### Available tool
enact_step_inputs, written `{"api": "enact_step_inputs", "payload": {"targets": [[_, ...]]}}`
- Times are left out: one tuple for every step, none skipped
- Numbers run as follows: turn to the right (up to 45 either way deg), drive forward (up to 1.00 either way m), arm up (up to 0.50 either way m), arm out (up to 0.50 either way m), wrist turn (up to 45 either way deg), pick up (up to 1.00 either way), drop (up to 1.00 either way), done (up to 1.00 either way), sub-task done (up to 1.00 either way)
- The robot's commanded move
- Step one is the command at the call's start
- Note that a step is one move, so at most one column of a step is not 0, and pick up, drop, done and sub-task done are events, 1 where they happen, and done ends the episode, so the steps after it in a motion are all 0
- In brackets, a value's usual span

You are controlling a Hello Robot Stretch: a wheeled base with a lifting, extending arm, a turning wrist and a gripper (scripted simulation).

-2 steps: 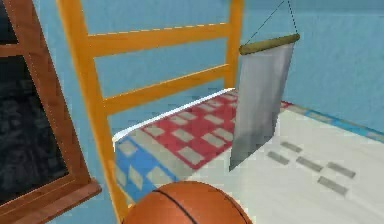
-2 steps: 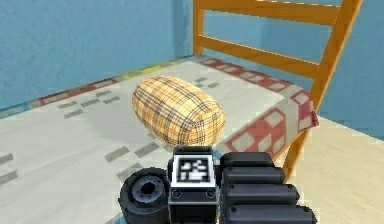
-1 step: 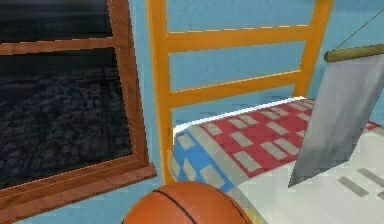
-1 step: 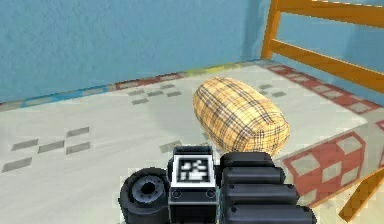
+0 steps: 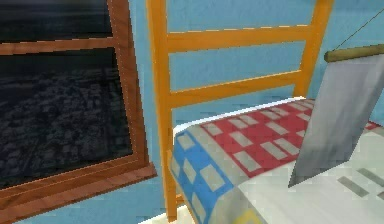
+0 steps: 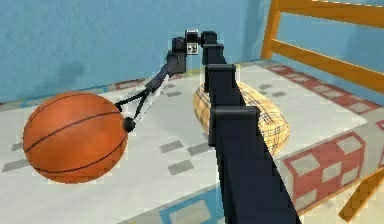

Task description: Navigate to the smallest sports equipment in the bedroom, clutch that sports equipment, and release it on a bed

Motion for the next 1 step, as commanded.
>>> {"api": "enact_step_inputs", "payload": {"targets": [[0.0,0.00,0.00,0.00,45.0,0.00,0.00,0.00,0.00]]}}
